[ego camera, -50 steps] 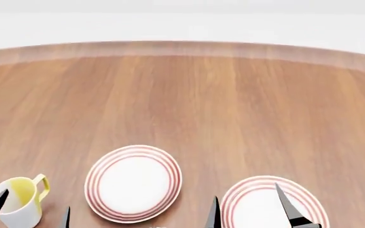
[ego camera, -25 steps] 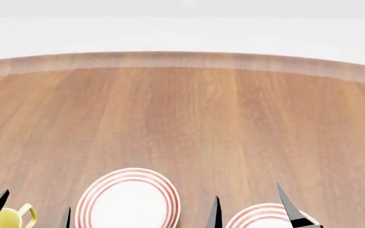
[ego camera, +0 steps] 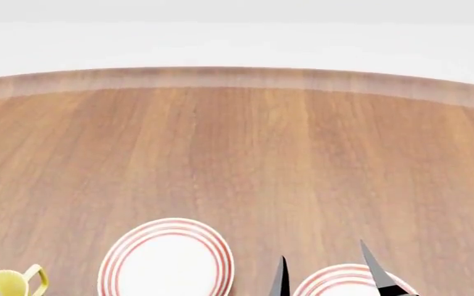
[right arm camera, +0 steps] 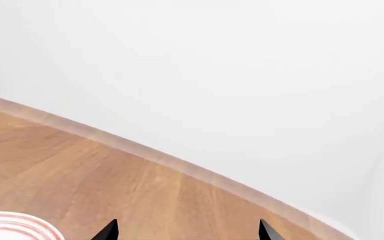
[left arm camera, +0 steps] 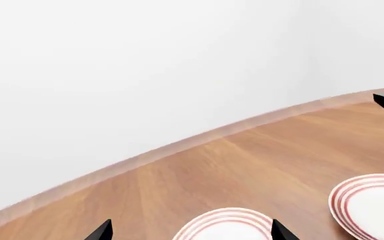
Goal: Put the white mug on the left plate.
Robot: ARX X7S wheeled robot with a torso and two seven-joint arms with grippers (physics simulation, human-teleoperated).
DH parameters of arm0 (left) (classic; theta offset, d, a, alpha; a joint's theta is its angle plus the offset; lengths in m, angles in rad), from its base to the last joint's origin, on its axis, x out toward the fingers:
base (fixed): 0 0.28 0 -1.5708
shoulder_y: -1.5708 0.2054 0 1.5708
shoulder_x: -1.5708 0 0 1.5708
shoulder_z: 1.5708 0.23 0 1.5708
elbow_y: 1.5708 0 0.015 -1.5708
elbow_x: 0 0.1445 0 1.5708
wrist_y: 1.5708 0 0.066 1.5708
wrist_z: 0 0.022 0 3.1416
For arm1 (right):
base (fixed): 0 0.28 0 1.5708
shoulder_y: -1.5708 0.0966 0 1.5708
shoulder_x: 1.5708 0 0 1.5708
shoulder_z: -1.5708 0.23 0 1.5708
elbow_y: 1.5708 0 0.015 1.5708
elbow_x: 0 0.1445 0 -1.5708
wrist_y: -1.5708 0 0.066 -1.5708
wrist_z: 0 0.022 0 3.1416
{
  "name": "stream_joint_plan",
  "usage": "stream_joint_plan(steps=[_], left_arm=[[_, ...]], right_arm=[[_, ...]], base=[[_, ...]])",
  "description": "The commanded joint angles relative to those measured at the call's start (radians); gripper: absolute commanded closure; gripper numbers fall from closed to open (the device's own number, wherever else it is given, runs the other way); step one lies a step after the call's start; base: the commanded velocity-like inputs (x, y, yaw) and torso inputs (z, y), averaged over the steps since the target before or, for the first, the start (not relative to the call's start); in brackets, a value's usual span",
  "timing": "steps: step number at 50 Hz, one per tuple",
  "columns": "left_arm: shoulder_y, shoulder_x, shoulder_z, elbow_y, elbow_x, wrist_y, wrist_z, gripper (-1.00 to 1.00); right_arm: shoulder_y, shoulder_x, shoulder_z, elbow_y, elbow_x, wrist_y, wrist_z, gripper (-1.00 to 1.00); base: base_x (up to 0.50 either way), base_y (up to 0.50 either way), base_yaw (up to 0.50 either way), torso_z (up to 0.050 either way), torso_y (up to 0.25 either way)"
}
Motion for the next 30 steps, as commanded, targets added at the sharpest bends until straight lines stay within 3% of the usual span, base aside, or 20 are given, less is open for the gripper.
stream_joint_plan(steps=[1, 12, 16, 18, 19, 20, 21, 30], left_arm=[[0.227, -0.057, -0.069, 0.032, 0.017, 0.203, 0.026, -1.00], [0.382, -0.069, -0.110, -0.026, 0.025, 0.359, 0.042, -1.00], [0.413, 0.139, -0.280, -0.062, 0.027, 0.409, 0.306, -1.00], [0.412, 0.197, -0.330, -0.063, 0.017, 0.413, 0.383, -1.00], [0.413, 0.347, -0.480, -0.128, -0.014, 0.494, 0.533, -1.00], [0.413, 0.413, -0.559, -0.128, -0.026, 0.497, 0.683, -1.00], [0.413, 0.413, -0.564, -0.127, -0.033, 0.497, 0.744, -1.00], [0.413, 0.413, -0.559, -0.140, -0.026, 0.504, 0.739, -1.00]], right_arm=[[0.006, 0.001, -0.009, 0.010, 0.003, -0.001, 0.006, -1.00], [-0.002, 0.007, -0.010, 0.014, 0.007, -0.009, 0.016, -1.00], [0.005, 0.006, -0.017, 0.019, 0.006, -0.007, 0.017, -1.00], [0.004, 0.006, -0.017, 0.015, 0.007, -0.005, 0.018, -1.00], [0.007, 0.006, -0.017, 0.006, 0.003, 0.003, 0.020, -1.00], [0.007, 0.007, -0.016, 0.009, 0.005, 0.000, 0.020, -1.00], [0.005, 0.006, -0.017, 0.009, 0.004, 0.000, 0.023, -1.00], [0.006, 0.011, -0.020, 0.022, 0.005, -0.007, 0.031, -1.00]], base=[[0.00, 0.00, 0.00, 0.000, 0.000], [0.00, 0.00, 0.00, 0.000, 0.000], [0.00, 0.00, 0.00, 0.000, 0.000], [0.00, 0.00, 0.00, 0.000, 0.000], [0.00, 0.00, 0.00, 0.000, 0.000], [0.00, 0.00, 0.00, 0.000, 0.000], [0.00, 0.00, 0.00, 0.000, 0.000], [0.00, 0.00, 0.00, 0.000, 0.000]])
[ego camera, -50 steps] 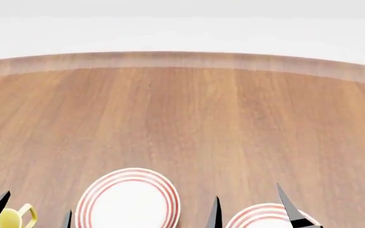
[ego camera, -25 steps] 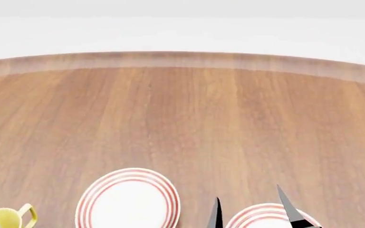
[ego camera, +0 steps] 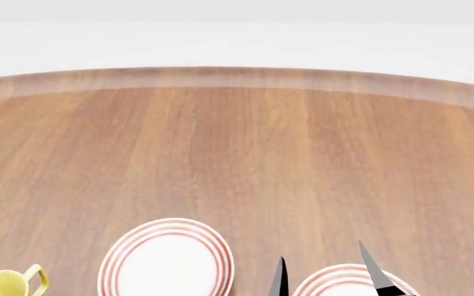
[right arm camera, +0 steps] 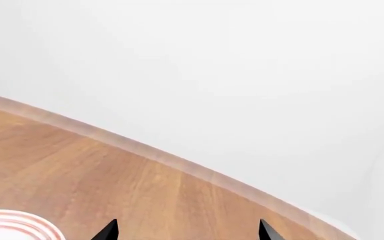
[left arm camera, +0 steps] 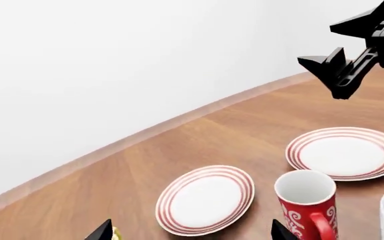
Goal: Put the white mug on the left plate.
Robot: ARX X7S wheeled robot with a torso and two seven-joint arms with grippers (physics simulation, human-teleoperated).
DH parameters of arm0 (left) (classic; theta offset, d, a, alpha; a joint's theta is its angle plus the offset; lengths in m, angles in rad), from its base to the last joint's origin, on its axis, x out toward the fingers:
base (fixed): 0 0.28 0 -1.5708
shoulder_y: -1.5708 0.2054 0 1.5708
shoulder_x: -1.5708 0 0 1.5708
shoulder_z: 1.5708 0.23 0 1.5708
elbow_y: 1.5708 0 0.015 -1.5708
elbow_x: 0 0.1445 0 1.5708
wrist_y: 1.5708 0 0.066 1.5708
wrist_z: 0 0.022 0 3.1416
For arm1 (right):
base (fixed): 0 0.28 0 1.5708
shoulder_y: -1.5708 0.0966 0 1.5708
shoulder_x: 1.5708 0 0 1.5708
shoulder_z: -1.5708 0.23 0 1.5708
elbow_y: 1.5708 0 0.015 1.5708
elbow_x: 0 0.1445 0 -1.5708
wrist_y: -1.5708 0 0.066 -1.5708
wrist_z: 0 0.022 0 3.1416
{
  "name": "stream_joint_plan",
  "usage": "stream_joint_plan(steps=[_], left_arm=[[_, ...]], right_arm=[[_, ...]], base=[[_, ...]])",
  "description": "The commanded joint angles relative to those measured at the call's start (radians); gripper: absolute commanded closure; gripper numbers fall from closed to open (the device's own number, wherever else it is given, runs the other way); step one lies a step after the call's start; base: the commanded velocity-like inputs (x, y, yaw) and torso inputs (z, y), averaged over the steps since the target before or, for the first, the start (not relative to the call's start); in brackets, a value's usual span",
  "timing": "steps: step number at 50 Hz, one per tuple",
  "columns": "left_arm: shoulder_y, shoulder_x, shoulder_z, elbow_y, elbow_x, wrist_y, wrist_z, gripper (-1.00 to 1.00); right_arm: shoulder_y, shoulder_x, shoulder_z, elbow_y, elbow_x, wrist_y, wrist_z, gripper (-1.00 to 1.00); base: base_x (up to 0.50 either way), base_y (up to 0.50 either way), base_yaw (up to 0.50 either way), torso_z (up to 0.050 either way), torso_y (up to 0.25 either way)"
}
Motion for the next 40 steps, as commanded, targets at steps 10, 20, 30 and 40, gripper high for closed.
stream_joint_plan(steps=[10, 20, 30, 40], left_arm=[[0.033, 0.132, -0.153, -0.066, -0.054, 0.071, 0.281, -1.00], [0.033, 0.132, -0.093, -0.120, 0.004, 0.108, 0.293, -1.00], [0.032, 0.130, -0.017, -0.182, 0.077, 0.156, 0.292, -1.00], [-0.002, 0.105, 0.053, -0.234, 0.145, 0.155, 0.259, -1.00]], right_arm=[[0.005, 0.006, -0.009, 0.006, 0.002, 0.003, 0.014, -1.00], [0.007, 0.007, -0.013, 0.001, 0.005, 0.009, 0.017, -1.00], [0.012, 0.011, -0.015, -0.002, 0.008, 0.013, 0.022, -1.00], [0.021, 0.009, -0.024, -0.003, 0.009, 0.021, 0.025, -1.00]], base=[[0.00, 0.00, 0.00, 0.000, 0.000], [0.00, 0.00, 0.00, 0.000, 0.000], [0.00, 0.00, 0.00, 0.000, 0.000], [0.00, 0.00, 0.00, 0.000, 0.000]])
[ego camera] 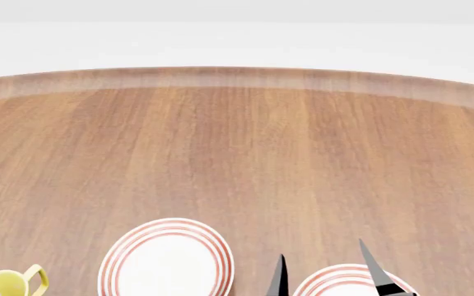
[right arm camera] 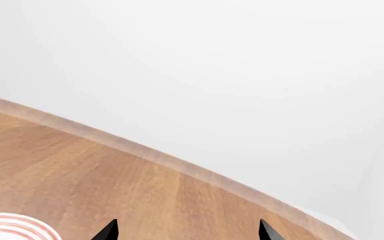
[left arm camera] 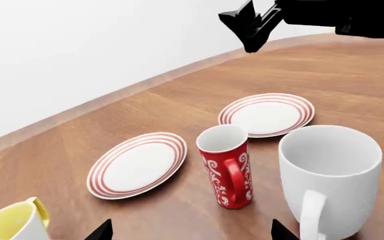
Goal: Put the white mug on the left plate.
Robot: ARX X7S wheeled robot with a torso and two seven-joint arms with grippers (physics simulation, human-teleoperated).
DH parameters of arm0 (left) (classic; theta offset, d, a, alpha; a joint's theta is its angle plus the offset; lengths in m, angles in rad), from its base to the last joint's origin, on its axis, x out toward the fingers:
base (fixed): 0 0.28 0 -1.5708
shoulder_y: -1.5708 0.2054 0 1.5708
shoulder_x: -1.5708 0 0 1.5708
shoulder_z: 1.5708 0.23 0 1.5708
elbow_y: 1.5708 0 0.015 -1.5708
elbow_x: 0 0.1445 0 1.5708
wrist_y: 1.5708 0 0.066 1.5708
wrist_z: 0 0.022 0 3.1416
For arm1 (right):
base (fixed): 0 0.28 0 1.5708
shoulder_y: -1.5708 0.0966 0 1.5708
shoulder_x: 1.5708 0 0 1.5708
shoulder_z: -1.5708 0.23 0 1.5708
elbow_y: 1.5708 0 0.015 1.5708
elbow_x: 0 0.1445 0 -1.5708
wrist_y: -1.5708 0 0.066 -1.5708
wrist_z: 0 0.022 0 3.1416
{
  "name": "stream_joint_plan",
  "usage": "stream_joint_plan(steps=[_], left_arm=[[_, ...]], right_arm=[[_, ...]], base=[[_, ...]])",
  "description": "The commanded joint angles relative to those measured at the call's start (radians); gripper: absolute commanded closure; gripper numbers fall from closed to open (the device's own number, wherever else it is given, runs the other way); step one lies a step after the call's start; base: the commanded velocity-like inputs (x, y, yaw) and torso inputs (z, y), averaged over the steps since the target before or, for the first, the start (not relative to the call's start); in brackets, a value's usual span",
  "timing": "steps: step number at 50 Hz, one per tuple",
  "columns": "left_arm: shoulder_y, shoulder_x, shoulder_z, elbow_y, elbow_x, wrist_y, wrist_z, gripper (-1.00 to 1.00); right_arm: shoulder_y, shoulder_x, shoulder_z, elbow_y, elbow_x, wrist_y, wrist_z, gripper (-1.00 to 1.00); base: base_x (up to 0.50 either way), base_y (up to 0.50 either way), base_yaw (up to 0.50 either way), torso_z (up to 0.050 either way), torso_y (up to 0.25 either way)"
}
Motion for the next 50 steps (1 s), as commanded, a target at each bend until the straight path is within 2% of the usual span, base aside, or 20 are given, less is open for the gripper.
stream_joint_plan(steps=[1, 13, 27, 41, 50], left_arm=[[-0.032, -0.016, 0.080, -0.068, 0.086, 0.011, -0.021, -1.00], [-0.141, -0.045, 0.156, -0.132, 0.209, -0.032, -0.057, -1.00], [-0.131, -0.062, 0.229, -0.143, 0.281, -0.001, -0.082, -1.00], [-0.145, -0.079, 0.272, -0.160, 0.292, -0.016, -0.097, -1.00], [-0.206, -0.092, 0.300, -0.227, 0.287, -0.030, -0.108, -1.00]], right_arm=[[0.009, 0.000, -0.009, -0.002, 0.001, 0.009, 0.003, -1.00], [0.015, 0.002, -0.013, 0.001, 0.006, 0.007, 0.009, -1.00], [0.017, 0.010, -0.013, -0.007, 0.012, 0.013, 0.012, -1.00], [0.021, 0.012, -0.022, -0.010, 0.013, 0.019, 0.018, -1.00], [0.020, 0.015, -0.022, -0.019, 0.022, 0.023, 0.018, -1.00]], base=[[0.00, 0.00, 0.00, 0.000, 0.000], [0.00, 0.00, 0.00, 0.000, 0.000], [0.00, 0.00, 0.00, 0.000, 0.000], [0.00, 0.00, 0.00, 0.000, 0.000], [0.00, 0.00, 0.00, 0.000, 0.000]])
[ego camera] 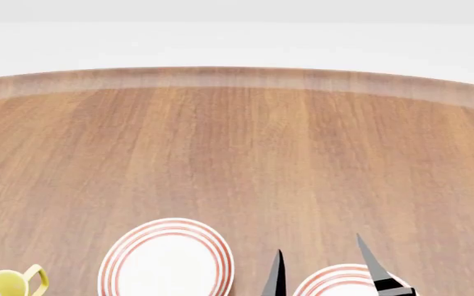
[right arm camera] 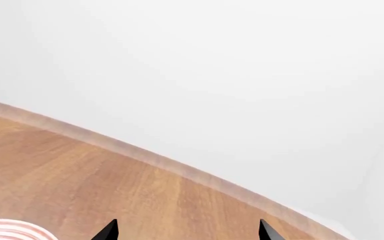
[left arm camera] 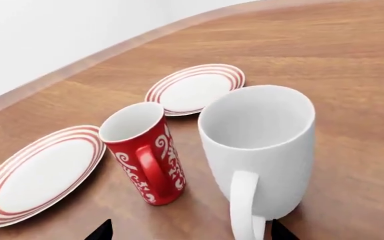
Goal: Put the white mug on the left plate.
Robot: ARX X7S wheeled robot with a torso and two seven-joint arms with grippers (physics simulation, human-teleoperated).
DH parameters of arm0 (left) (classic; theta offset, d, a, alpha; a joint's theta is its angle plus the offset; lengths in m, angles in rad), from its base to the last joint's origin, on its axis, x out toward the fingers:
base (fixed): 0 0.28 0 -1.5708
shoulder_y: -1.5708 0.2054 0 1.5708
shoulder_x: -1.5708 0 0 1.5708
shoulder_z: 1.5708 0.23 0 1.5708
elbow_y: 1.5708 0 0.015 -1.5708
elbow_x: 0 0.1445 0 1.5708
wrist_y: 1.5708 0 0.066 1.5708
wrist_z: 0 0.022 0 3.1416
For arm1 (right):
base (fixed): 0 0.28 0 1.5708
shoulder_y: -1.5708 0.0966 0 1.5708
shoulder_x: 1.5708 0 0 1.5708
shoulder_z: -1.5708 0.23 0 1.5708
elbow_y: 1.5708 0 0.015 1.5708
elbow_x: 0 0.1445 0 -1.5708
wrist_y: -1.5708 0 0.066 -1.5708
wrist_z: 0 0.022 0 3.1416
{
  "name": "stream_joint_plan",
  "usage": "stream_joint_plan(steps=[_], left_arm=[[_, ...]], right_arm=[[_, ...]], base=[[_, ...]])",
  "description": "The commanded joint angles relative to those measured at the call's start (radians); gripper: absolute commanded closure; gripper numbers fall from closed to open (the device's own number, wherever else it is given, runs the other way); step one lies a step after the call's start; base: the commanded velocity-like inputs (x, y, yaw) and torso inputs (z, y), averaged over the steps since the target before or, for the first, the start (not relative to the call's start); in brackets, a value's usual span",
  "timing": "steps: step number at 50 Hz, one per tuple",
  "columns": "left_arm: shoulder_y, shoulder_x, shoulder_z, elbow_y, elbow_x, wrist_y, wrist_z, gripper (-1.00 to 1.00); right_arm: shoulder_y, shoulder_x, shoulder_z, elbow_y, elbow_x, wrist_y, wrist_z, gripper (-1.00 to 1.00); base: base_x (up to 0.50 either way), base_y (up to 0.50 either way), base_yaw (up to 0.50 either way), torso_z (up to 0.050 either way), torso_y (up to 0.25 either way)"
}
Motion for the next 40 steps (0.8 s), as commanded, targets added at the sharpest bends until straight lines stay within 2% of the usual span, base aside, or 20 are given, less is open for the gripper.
stream_joint_plan(steps=[1, 6, 7, 9, 28, 40], left_arm=[[-0.048, -0.018, 0.042, -0.059, -0.012, -0.002, -0.009, -1.00], [-0.067, -0.024, 0.058, -0.102, -0.048, 0.024, -0.013, -1.00], [-0.049, -0.022, 0.054, -0.016, -0.070, -0.038, 0.003, -1.00], [-0.053, -0.024, 0.059, -0.010, -0.084, -0.053, 0.007, -1.00], [-0.051, -0.038, 0.127, -0.120, -0.083, 0.007, -0.013, -1.00], [-0.102, -0.044, 0.147, -0.220, -0.080, 0.017, -0.039, -1.00]], right_arm=[[0.000, 0.003, -0.001, -0.007, 0.010, 0.004, 0.001, -1.00], [-0.001, 0.006, -0.002, -0.006, 0.010, 0.002, 0.003, -1.00], [-0.002, 0.007, -0.002, -0.013, 0.011, 0.006, 0.003, -1.00], [-0.002, 0.008, -0.003, -0.017, 0.010, 0.009, 0.004, -1.00], [0.001, 0.012, -0.008, -0.030, 0.013, 0.019, 0.012, -1.00], [0.006, 0.014, -0.016, -0.024, 0.013, 0.018, 0.016, -1.00]], base=[[0.00, 0.00, 0.00, 0.000, 0.000], [0.00, 0.00, 0.00, 0.000, 0.000], [0.00, 0.00, 0.00, 0.000, 0.000], [0.00, 0.00, 0.00, 0.000, 0.000], [0.00, 0.00, 0.00, 0.000, 0.000], [0.00, 0.00, 0.00, 0.000, 0.000]])
